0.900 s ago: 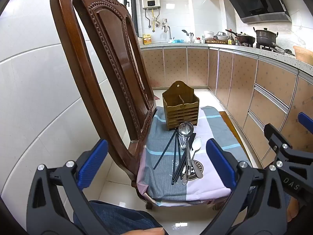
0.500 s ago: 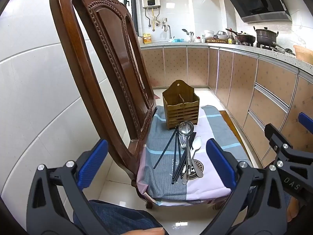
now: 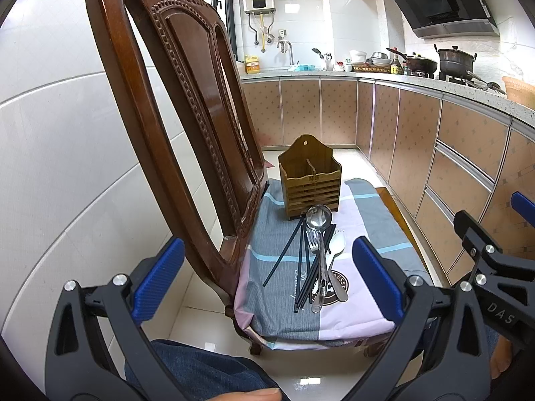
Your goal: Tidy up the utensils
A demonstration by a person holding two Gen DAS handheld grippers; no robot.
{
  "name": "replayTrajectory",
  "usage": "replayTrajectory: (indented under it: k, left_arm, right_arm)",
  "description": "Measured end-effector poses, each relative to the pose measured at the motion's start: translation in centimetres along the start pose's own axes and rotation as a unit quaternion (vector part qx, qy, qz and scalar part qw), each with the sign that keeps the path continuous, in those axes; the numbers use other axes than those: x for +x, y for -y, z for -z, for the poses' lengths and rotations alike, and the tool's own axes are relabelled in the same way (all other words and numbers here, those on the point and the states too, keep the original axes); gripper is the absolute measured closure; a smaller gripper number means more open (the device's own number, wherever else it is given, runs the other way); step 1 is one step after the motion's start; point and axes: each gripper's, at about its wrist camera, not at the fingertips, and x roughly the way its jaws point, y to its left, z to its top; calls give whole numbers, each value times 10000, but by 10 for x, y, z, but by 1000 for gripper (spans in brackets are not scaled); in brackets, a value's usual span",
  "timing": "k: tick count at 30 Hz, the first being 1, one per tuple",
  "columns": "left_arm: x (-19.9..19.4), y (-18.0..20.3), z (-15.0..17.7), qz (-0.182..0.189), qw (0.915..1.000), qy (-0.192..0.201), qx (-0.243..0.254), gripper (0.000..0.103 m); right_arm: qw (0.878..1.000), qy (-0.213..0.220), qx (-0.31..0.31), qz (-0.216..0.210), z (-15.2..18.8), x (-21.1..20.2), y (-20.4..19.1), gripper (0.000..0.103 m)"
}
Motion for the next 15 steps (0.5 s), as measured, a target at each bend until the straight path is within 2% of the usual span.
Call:
replayTrajectory:
  k: [15]
  left_arm:
    - [0,0,0,-3,10000,-12,2,4]
  right_arm:
    - [10000,-7,-1,-2,0,0,0,3]
